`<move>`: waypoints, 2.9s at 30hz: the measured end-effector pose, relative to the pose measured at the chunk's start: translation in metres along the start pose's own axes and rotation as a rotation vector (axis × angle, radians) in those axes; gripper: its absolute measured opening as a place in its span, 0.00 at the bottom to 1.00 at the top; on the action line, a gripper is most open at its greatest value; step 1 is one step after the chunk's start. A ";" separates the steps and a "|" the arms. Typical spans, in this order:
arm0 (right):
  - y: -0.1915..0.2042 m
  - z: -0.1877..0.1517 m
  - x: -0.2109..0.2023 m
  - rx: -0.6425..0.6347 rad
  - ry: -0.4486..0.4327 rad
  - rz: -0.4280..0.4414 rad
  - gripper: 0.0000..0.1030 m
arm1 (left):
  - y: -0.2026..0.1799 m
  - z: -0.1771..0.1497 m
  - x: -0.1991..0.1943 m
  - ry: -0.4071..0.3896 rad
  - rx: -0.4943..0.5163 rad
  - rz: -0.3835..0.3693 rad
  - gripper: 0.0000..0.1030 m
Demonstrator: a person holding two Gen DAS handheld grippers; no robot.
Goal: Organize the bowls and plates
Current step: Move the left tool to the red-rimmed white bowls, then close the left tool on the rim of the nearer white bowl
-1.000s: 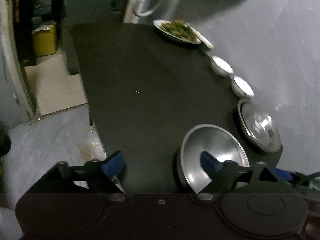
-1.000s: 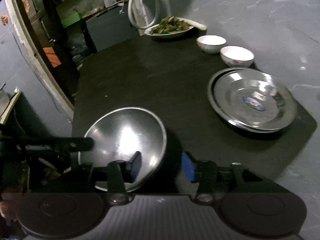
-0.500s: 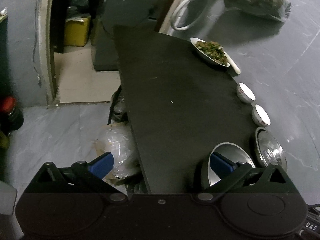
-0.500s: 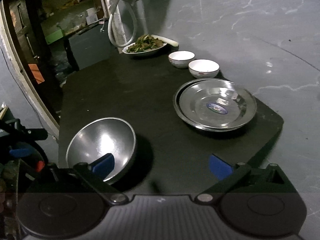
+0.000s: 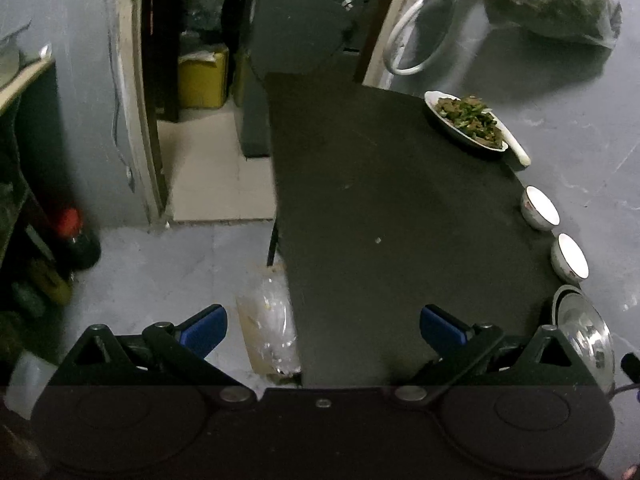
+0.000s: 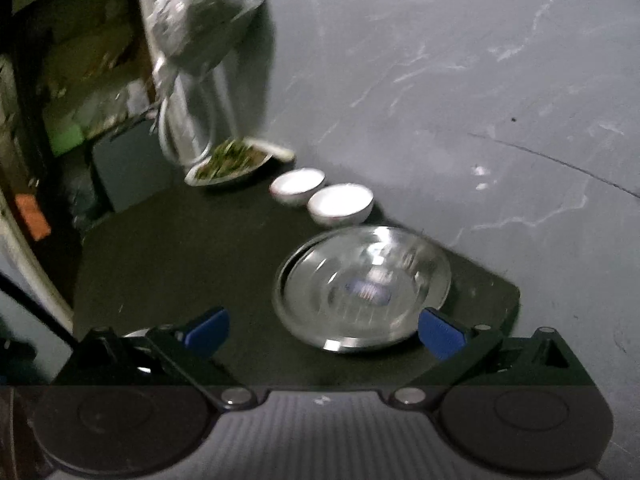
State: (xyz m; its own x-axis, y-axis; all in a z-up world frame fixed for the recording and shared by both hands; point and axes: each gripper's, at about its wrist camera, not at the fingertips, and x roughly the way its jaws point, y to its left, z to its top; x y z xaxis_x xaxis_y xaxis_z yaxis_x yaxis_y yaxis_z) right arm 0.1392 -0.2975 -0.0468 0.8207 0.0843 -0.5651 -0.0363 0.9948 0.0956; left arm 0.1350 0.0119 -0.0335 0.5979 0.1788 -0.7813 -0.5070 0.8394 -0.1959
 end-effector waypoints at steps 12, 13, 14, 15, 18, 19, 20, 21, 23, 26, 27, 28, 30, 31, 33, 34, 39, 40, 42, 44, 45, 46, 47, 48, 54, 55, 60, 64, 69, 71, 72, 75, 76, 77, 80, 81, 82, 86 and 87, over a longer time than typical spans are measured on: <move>-0.060 0.039 0.076 0.040 0.046 0.015 1.00 | -0.122 0.032 0.030 0.015 0.045 -0.015 0.99; -0.061 0.042 0.082 0.042 0.064 0.040 1.00 | -0.126 0.030 0.030 0.014 0.039 -0.013 0.99; -0.061 0.043 0.085 0.044 0.076 0.056 1.00 | -0.130 0.029 0.030 0.012 0.038 -0.010 0.99; -0.062 0.045 0.091 0.046 0.088 0.078 1.00 | -0.134 0.027 0.031 0.010 0.043 -0.003 0.99; -0.059 0.048 0.100 0.052 0.100 0.110 1.00 | -0.140 0.026 0.033 0.001 0.055 0.026 0.99; -0.059 0.050 0.104 0.056 0.107 0.120 1.00 | -0.142 0.028 0.034 0.002 0.053 0.031 0.99; -0.059 0.052 0.108 0.062 0.115 0.132 1.00 | -0.144 0.029 0.037 0.004 0.048 0.032 0.99; -0.059 0.054 0.111 0.068 0.119 0.139 1.00 | -0.147 0.031 0.039 0.006 0.044 0.030 0.99; -0.060 0.057 0.116 0.082 0.120 0.148 1.00 | -0.154 0.037 0.047 0.008 0.039 0.021 0.99; -0.061 0.064 0.126 0.107 0.110 0.142 1.00 | -0.174 0.049 0.063 0.016 0.055 -0.009 0.99; -0.061 0.067 0.130 0.118 0.107 0.133 1.00 | -0.183 0.053 0.069 0.019 0.064 -0.025 0.99; -0.062 0.070 0.135 0.129 0.106 0.124 1.00 | -0.191 0.057 0.076 0.023 0.074 -0.040 0.99; -0.064 0.075 0.144 0.154 0.102 0.109 1.00 | -0.210 0.065 0.092 0.045 0.097 -0.068 0.99; -0.066 0.077 0.148 0.171 0.099 0.106 1.00 | -0.220 0.068 0.100 0.059 0.109 -0.085 0.99; -0.070 0.080 0.158 0.205 0.102 0.108 0.99 | -0.239 0.076 0.115 0.097 0.145 -0.121 0.99; -0.071 0.081 0.164 0.219 0.109 0.111 0.96 | -0.249 0.080 0.121 0.106 0.163 -0.141 0.99; -0.076 0.083 0.183 0.272 0.133 0.102 0.83 | -0.290 0.091 0.151 0.123 0.257 -0.173 0.99; -0.077 0.084 0.187 0.282 0.137 0.106 0.83 | -0.297 0.091 0.158 0.134 0.281 -0.175 0.99; -0.081 0.086 0.193 0.297 0.142 0.108 0.82 | -0.310 0.091 0.171 0.161 0.319 -0.178 0.99; -0.084 0.088 0.200 0.303 0.148 0.102 0.81 | -0.318 0.088 0.183 0.191 0.343 -0.197 0.99; -0.085 0.090 0.203 0.304 0.156 0.099 0.81 | -0.322 0.086 0.188 0.207 0.350 -0.202 0.99; -0.086 0.091 0.206 0.305 0.161 0.098 0.78 | -0.324 0.084 0.192 0.219 0.354 -0.203 0.99; -0.087 0.091 0.210 0.306 0.167 0.098 0.76 | -0.326 0.082 0.196 0.227 0.357 -0.204 0.98; -0.088 0.091 0.211 0.311 0.175 0.102 0.75 | -0.327 0.080 0.199 0.234 0.359 -0.208 0.95; -0.087 0.088 0.218 0.305 0.216 0.126 0.64 | -0.326 0.075 0.210 0.258 0.344 -0.230 0.77; -0.088 0.088 0.219 0.308 0.220 0.129 0.60 | -0.327 0.075 0.212 0.266 0.340 -0.235 0.74; -0.088 0.090 0.224 0.311 0.235 0.149 0.53 | -0.333 0.071 0.224 0.315 0.348 -0.269 0.37; -0.088 0.092 0.229 0.313 0.242 0.164 0.43 | -0.335 0.066 0.229 0.338 0.361 -0.280 0.27; -0.087 0.091 0.230 0.319 0.254 0.182 0.42 | -0.335 0.063 0.227 0.339 0.348 -0.312 0.13; -0.088 0.090 0.231 0.328 0.248 0.184 0.42 | -0.337 0.062 0.225 0.334 0.355 -0.301 0.13; -0.088 0.089 0.231 0.336 0.245 0.187 0.40 | -0.337 0.062 0.225 0.337 0.345 -0.300 0.12; -0.089 0.088 0.233 0.357 0.243 0.207 0.37 | -0.333 0.063 0.226 0.358 0.299 -0.302 0.11; -0.089 0.087 0.234 0.360 0.245 0.212 0.36 | -0.331 0.063 0.225 0.357 0.292 -0.298 0.11; -0.088 0.087 0.235 0.366 0.250 0.220 0.33 | -0.330 0.062 0.223 0.350 0.293 -0.292 0.11; -0.086 0.087 0.235 0.373 0.253 0.226 0.31 | -0.326 0.061 0.216 0.331 0.304 -0.276 0.11; -0.085 0.087 0.235 0.369 0.252 0.232 0.30 | -0.323 0.061 0.213 0.323 0.297 -0.276 0.11; -0.084 0.086 0.234 0.364 0.247 0.237 0.28 | -0.321 0.061 0.209 0.315 0.286 -0.279 0.11; -0.078 0.089 0.225 0.333 0.221 0.264 0.27 | -0.313 0.064 0.191 0.263 0.274 -0.276 0.10; -0.076 0.090 0.222 0.323 0.212 0.272 0.27 | -0.313 0.066 0.186 0.248 0.276 -0.276 0.10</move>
State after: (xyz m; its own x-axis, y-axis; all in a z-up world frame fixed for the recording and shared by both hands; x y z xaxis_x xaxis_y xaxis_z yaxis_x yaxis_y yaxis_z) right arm 0.3756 -0.3596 -0.1053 0.6700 0.3824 -0.6363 -0.0266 0.8689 0.4942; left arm 0.4457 -0.1837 -0.0790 0.5039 -0.1701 -0.8468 -0.1453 0.9497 -0.2772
